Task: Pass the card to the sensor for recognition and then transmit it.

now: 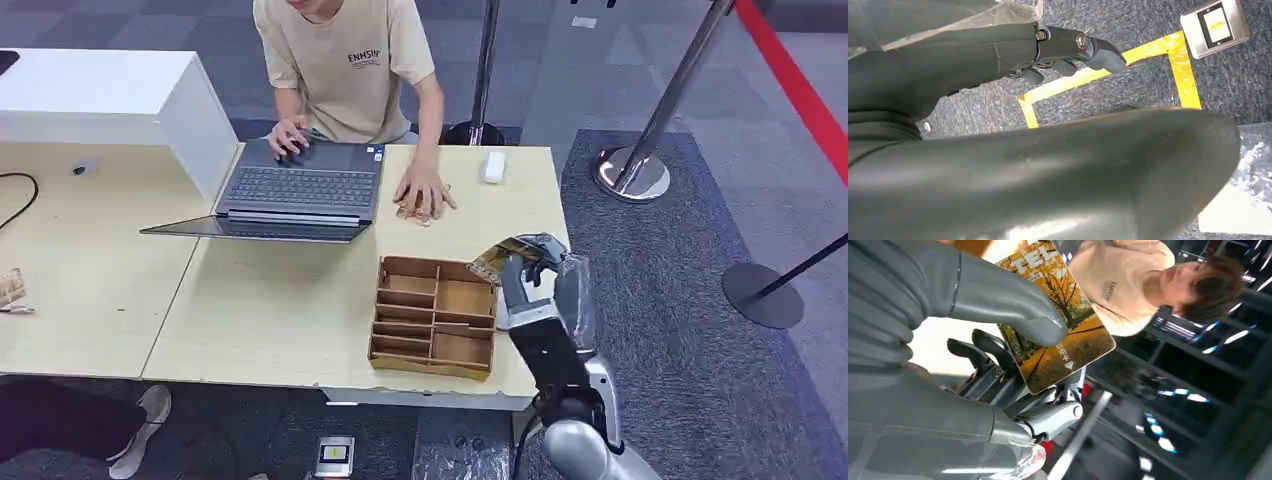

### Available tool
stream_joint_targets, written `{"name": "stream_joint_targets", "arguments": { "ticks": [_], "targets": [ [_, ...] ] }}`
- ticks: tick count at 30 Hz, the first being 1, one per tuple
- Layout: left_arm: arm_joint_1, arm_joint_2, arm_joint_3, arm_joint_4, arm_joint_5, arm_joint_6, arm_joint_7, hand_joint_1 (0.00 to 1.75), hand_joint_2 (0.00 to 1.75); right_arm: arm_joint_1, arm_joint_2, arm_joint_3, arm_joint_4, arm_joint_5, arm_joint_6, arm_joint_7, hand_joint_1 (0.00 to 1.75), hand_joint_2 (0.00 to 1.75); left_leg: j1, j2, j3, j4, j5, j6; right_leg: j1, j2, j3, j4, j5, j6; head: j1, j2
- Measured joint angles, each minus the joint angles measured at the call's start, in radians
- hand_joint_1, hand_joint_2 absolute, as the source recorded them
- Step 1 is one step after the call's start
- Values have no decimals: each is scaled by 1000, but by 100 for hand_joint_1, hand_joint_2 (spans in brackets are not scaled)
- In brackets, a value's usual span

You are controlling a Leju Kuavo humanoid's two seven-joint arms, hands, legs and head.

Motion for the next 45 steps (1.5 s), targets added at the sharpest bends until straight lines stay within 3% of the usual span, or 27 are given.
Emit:
{"name": "stream_joint_targets", "arguments": {
  "ticks": [4,6,9,13,20,26,45],
  "targets": [
    [-6,-1,-6,0,-22,-13,12,0,0,-109,-6,19,3,187,63,68,175,175,0,0,0,0,1,0,0,0,0,0,1,0,0,0],
    [-14,-2,-9,0,-35,-32,45,0,0,-179,-14,30,16,305,91,92,175,175,0,0,0,0,1,0,0,0,0,0,1,0,0,0],
    [-47,-4,-23,0,-52,-65,111,0,0,-294,-24,56,79,416,112,98,175,175,0,0,0,0,2,0,0,0,0,0,2,1,0,0],
    [-82,-10,-31,-1,-63,-76,135,0,0,-411,-27,104,196,545,105,110,175,175,0,-1,0,0,3,0,0,-1,0,0,3,0,0,0],
    [-87,-13,-33,-1,-65,-76,133,0,0,-504,-25,165,394,644,25,153,175,175,0,-2,-1,0,3,0,0,-1,0,0,3,0,0,0],
    [-86,-13,-33,-1,-68,-76,133,0,0,-532,-16,204,508,678,4,166,175,175,0,-2,-1,0,3,0,0,-1,0,0,3,0,0,0],
    [-82,-13,-34,-1,-89,-81,133,0,0,-537,35,273,660,665,-32,161,175,175,0,-1,-1,0,3,0,0,-1,-1,0,3,0,0,0]
  ]
}}
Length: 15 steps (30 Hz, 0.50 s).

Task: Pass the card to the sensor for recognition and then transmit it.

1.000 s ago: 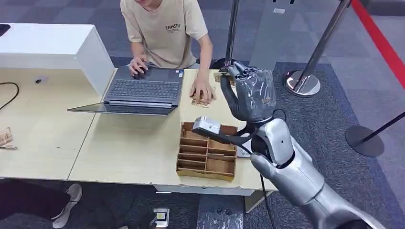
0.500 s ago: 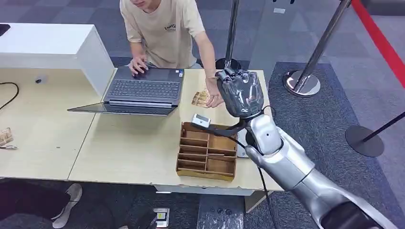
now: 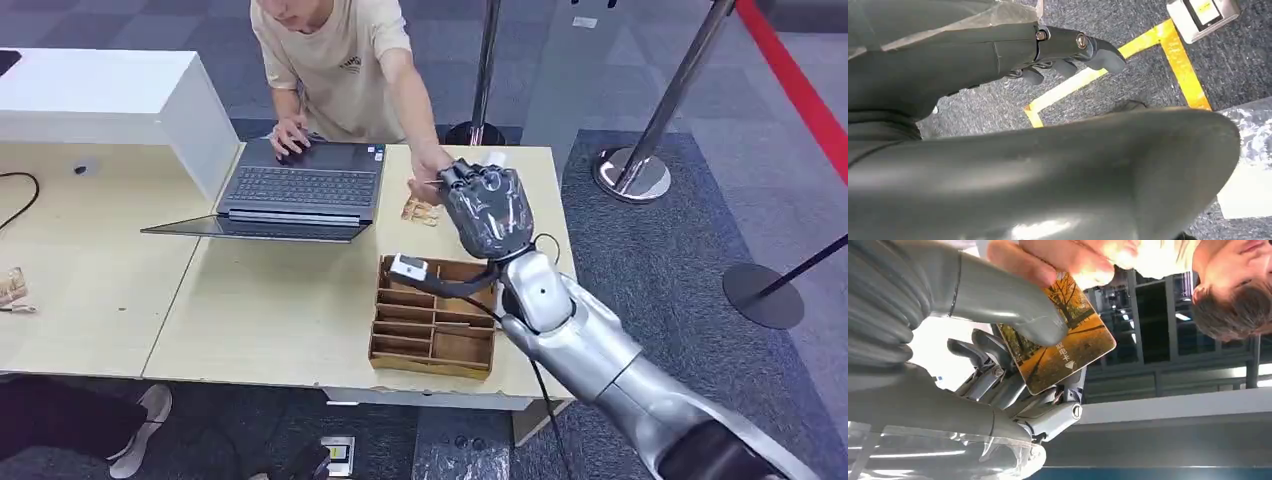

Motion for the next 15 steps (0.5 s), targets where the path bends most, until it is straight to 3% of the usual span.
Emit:
{"name": "stream_joint_targets", "arguments": {
  "ticks": [9,10,11,15],
  "targets": [
    [-10,0,0,0,-15,-3,-18,0,0,-3,21,1,37,-37,-18,-2,175,175,0,0,0,0,0,0,0,0,0,0,0,0,0,0],
    [-10,0,0,0,-17,-3,-17,0,0,-3,21,0,40,-42,-18,-2,38,175,0,0,0,0,0,0,0,0,0,0,0,0,0,0],
    [-11,0,0,0,-18,-3,-16,0,0,-3,21,-1,40,-47,-18,-2,0,175,0,0,0,0,0,0,0,0,0,0,0,0,0,0],
    [-11,1,-4,0,-22,-3,-14,0,0,-3,19,-2,42,-64,-24,-2,0,175,0,0,0,0,0,0,0,0,0,0,0,0,0,0]
  ]
}}
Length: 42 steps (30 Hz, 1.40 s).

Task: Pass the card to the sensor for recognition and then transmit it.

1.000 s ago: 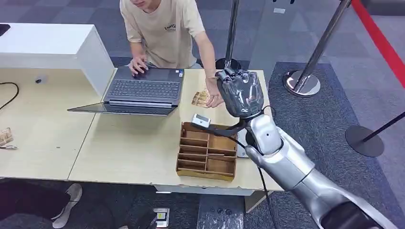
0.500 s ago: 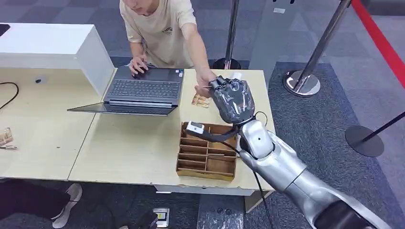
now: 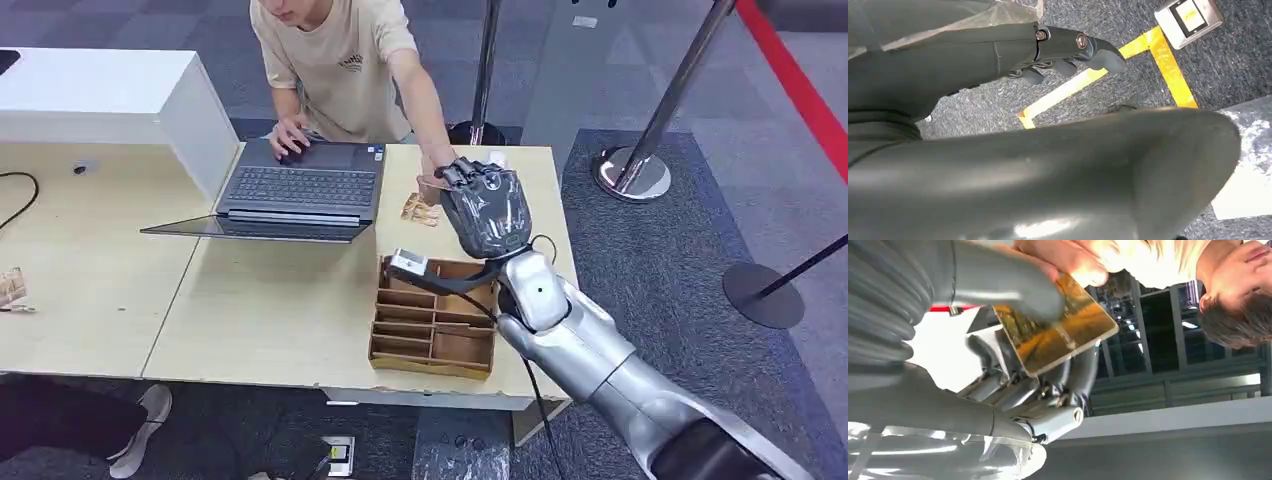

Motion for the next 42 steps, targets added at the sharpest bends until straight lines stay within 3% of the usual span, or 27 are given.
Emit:
{"name": "stream_joint_targets", "arguments": {
  "ticks": [8,14,17,22,26,34,42],
  "targets": [
    [1,0,-11,0,-6,17,13,0,0,25,-3,-34,-15,-166,-36,-18,0,175,0,0,0,0,0,0,0,0,0,0,0,0,0,0],
    [3,2,-13,0,-30,73,43,0,0,100,23,-124,-92,-326,-41,-125,0,175,0,0,0,0,0,0,0,0,0,0,0,0,0,0],
    [3,4,-14,0,-34,96,50,0,0,125,37,-169,-121,-346,-42,-138,0,175,0,0,0,0,0,0,0,0,0,0,0,0,0,0],
    [31,11,-14,0,-34,226,0,0,0,194,63,-227,-190,-464,-43,-171,0,175,0,0,0,0,0,0,0,0,1,0,0,0,0,0],
    [68,21,-14,0,-29,282,-8,0,0,282,88,-250,-266,-573,-45,-194,0,175,0,0,0,0,0,0,0,0,0,0,-1,1,0,0],
    [82,24,-11,0,0,307,-6,0,0,426,126,-251,-396,-758,-44,-232,0,175,0,0,0,0,0,0,0,0,0,0,-1,0,0,0],
    [84,26,-8,0,27,303,-6,0,0,511,141,-234,-498,-820,-28,-239,0,175,0,0,0,0,0,0,0,0,0,0,-1,0,0,0]
  ]
}}
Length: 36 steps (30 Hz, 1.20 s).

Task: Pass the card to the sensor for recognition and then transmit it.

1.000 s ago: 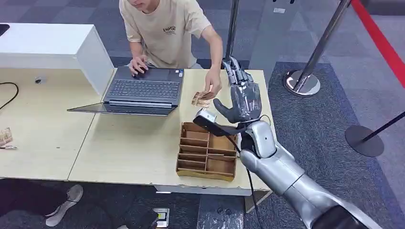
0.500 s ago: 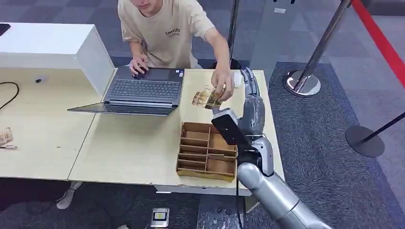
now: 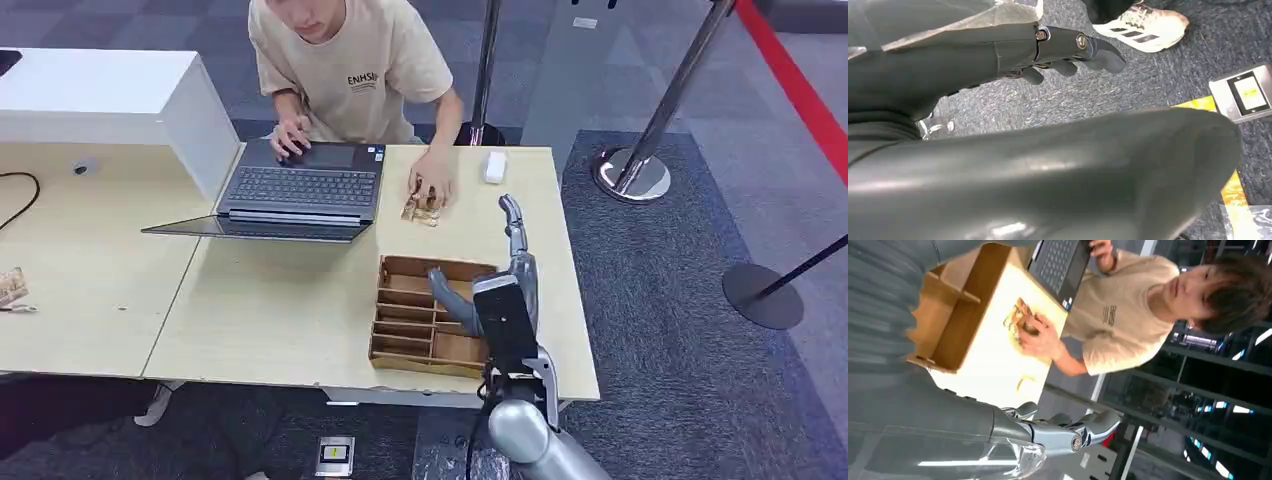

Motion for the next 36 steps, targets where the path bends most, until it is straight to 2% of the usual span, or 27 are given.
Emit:
{"name": "stream_joint_targets", "arguments": {
  "ticks": [10,13,16,22,31,36],
  "targets": [
    [3,15,34,0,60,-9,-48,0,0,58,-33,11,-123,-54,43,32,0,175,0,0,0,0,0,0,0,0,0,0,0,0,0,0],
    [5,28,52,1,85,-34,-71,0,0,81,-54,11,-173,-61,53,52,0,175,0,0,0,0,0,0,0,0,0,0,0,0,0,0],
    [5,52,74,1,112,-79,-105,0,0,105,-83,10,-210,13,56,87,0,175,0,0,0,0,0,0,0,0,0,0,0,0,0,0],
    [7,61,113,1,149,-70,-138,0,0,155,-133,12,-231,205,51,162,0,175,0,0,0,0,0,0,0,0,0,0,0,0,0,0],
    [9,55,147,1,156,-68,-126,0,0,183,-177,87,-217,429,34,304,0,175,0,0,0,0,0,0,0,0,0,0,0,0,0,0],
    [10,52,150,1,153,-68,-125,0,0,167,-193,139,-188,478,36,324,0,175,0,0,0,0,0,0,0,0,0,0,0,0,0,0]
  ]
}}
